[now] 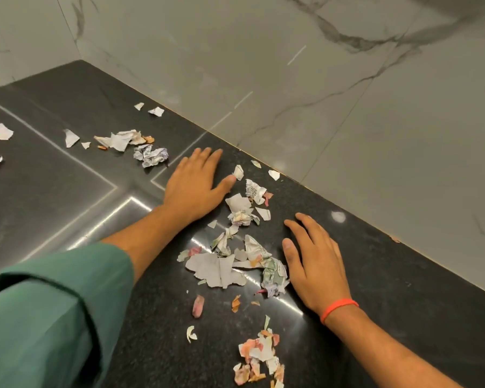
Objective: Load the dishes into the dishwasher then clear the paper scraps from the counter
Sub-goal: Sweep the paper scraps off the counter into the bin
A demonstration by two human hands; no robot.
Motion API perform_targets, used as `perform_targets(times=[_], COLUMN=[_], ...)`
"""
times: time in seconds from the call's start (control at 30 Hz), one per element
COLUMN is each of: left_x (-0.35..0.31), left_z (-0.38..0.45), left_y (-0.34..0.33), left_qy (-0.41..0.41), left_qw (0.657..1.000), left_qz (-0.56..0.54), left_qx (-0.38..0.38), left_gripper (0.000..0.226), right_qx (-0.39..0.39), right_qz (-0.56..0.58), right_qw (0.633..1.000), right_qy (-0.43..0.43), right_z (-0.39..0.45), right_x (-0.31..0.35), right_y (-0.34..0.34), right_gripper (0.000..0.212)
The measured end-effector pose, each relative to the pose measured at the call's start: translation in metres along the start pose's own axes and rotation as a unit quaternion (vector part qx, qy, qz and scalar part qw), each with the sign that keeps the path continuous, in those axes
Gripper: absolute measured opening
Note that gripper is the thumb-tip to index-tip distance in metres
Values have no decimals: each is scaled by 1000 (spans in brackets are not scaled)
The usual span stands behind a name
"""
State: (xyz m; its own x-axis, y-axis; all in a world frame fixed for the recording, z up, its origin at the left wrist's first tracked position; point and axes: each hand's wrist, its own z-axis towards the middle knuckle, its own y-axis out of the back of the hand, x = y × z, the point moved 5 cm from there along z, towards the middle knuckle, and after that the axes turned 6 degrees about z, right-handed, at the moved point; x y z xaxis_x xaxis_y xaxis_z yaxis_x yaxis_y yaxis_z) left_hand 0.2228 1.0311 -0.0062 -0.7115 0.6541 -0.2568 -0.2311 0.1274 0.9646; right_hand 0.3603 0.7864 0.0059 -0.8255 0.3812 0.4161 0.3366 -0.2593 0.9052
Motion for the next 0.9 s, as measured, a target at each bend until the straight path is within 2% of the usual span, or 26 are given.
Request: perform_targets(times=[0.1,0.17,0.27,0.33,0.37,0.4,0.5,0.57,0.63,0.77,0.9], left_x=[-24,-41,-60,-66,-67,-66,-64,-65,-68,-78,-88], left_z=[14,-5,-67,-95,-95,-86,-23,16,36,24,0], left_y=[-7,-8,-3,-1,1,2,-3,-11,-17,-18,-11], left_qy=[-114,-218,-380,-456,-462,-441,-310,-206,-140,-190,-282], left_qw=[991,971,918,881,879,892,951,978,990,981,957], left_qz=[60,69,12,-22,-38,-51,-18,2,-4,-10,-59], left_qx=[40,63,110,124,112,87,-9,-18,-12,-39,3], left_gripper=[84,75,60,55,54,54,59,65,64,58,41], right_qx=[2,0,-7,-11,-12,-11,-10,-13,-14,-9,-6], right_qz=[-5,-4,2,3,2,2,7,10,11,4,2], right_qw=[1000,1000,1000,1000,1000,1000,1000,1000,1000,1000,1000], right_qy=[1,0,1,-1,-2,-1,-4,-6,-6,-7,-9], right_z=[0,-1,0,1,0,0,0,0,0,1,0], right_x=[0,-2,-1,0,0,0,-1,-1,-1,-1,0], right_y=[-2,-2,-2,-2,-2,-2,-2,-1,-2,-2,-1], right_gripper=[57,56,53,51,52,52,53,53,54,57,56])
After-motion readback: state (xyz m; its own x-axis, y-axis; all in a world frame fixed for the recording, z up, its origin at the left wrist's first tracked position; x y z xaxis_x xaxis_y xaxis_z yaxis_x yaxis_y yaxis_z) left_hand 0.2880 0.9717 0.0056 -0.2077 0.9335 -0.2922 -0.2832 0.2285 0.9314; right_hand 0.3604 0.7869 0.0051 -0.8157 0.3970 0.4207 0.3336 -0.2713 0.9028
